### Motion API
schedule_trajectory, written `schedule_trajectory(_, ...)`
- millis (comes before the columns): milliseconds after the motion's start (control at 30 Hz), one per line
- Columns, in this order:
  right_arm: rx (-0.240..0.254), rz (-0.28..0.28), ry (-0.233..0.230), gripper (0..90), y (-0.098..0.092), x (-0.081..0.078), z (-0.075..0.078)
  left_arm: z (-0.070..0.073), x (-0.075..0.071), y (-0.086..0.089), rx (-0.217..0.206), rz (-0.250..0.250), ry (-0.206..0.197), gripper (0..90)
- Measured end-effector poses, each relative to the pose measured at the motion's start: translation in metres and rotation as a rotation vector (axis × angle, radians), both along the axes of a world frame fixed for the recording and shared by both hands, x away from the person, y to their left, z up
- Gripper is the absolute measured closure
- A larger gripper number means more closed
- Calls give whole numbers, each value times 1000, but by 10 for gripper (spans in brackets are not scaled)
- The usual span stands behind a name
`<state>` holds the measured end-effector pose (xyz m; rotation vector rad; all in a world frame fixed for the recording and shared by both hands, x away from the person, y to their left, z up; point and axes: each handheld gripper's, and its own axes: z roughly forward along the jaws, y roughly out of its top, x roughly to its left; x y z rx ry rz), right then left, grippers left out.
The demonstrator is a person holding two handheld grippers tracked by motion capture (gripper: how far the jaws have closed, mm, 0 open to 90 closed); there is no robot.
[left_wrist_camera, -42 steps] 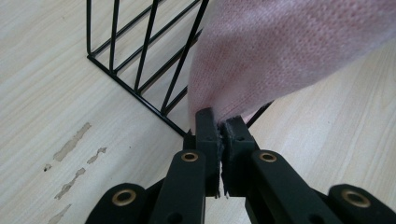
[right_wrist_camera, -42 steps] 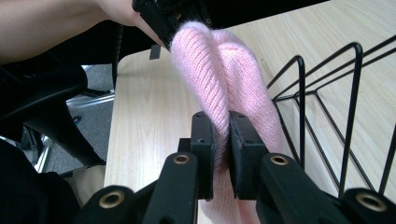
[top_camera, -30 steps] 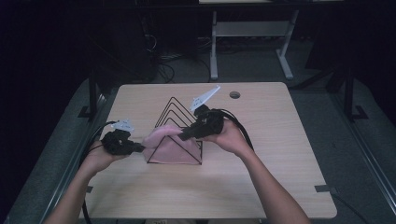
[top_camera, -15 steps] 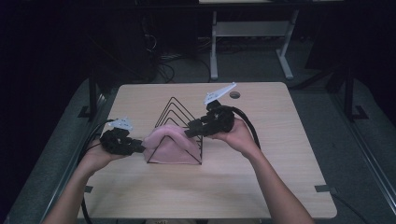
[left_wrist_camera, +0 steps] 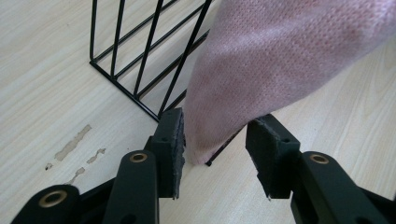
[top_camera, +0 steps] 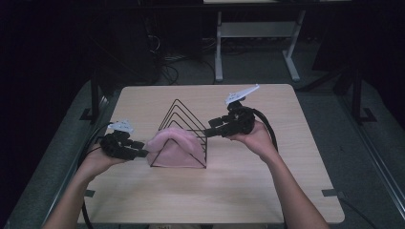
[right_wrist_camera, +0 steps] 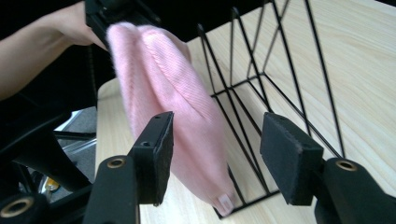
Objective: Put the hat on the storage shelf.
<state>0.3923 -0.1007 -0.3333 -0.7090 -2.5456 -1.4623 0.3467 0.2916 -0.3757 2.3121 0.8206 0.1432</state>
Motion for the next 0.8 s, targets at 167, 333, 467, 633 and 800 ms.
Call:
schedule_trajectory(167, -19, -24, 7, 424, -8, 2, -3, 1, 0, 2, -2, 1, -3, 533)
schedule_trajectory(333, -27, -52, 10, 407, -15, 1, -5, 1, -1, 3, -2, 6, 0, 516)
schedule_trajectory(467, -40, -70, 9, 393, -22, 0, -6, 0, -3, 3, -4, 9, -1, 490)
schedule_trajectory(633, -48, -93, 5, 380, -32, -2, -8, 0, -3, 5, -11, 20, 0, 422)
schedule_trajectory(800, -57, -110, 12, 381, -41, -4, -11, 0, -3, 7, -17, 27, 4, 389)
